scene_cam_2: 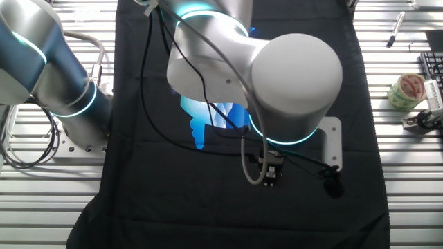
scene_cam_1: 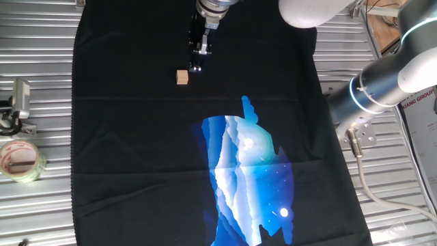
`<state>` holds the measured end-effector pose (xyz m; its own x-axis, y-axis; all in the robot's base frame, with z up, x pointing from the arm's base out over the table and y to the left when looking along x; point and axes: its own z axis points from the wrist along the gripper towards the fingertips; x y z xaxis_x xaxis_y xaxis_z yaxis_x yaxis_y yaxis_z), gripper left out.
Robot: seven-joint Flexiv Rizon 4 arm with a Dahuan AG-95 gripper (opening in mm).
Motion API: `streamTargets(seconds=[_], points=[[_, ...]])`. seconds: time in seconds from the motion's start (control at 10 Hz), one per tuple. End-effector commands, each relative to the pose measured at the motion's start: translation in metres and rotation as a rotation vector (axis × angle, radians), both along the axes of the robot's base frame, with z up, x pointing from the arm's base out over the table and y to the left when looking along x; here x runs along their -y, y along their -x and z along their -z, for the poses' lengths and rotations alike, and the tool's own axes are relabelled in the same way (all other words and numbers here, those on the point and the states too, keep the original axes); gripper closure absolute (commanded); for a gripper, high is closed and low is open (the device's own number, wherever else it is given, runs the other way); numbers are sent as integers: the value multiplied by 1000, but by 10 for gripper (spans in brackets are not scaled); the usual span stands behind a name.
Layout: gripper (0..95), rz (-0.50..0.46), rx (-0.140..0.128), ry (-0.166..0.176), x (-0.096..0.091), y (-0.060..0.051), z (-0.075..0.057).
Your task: Pick up the small block on the left and move it to the right
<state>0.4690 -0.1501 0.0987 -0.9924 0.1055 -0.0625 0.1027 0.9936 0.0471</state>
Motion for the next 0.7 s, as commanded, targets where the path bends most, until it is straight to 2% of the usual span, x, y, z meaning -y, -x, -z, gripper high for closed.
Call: streamTargets(seconds=[0.1, 0.7], points=[[380, 0, 3, -2, 0, 0, 0], [380, 23, 6, -6, 0, 0, 0]])
